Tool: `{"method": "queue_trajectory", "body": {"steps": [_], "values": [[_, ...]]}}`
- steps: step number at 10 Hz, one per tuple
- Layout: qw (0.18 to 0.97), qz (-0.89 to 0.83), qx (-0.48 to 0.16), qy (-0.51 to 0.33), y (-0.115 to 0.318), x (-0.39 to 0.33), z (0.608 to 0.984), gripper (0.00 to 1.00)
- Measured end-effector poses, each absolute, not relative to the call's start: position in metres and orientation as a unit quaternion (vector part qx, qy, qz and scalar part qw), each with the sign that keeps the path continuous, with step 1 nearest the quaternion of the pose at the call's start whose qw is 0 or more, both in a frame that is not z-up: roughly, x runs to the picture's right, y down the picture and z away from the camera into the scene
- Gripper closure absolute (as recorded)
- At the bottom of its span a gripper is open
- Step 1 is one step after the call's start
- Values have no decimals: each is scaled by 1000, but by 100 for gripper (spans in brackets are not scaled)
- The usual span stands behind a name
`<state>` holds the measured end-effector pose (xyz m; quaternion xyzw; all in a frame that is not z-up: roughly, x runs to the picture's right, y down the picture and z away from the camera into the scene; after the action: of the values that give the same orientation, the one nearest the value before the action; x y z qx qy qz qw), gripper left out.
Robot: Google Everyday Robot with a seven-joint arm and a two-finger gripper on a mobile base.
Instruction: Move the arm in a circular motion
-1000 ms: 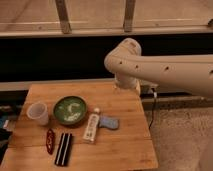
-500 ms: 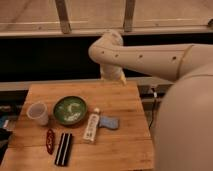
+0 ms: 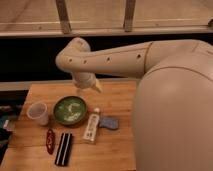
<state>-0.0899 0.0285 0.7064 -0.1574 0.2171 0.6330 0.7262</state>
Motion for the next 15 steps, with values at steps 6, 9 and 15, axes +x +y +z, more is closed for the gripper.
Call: {"method": "queue_trajectory", "body": {"steps": [6, 9, 15], "values": [[683, 666, -125, 273, 74, -28, 668, 35], [657, 683, -83, 308, 58, 52, 677, 35], [674, 678, -71, 284, -38, 53, 743, 35]]}}
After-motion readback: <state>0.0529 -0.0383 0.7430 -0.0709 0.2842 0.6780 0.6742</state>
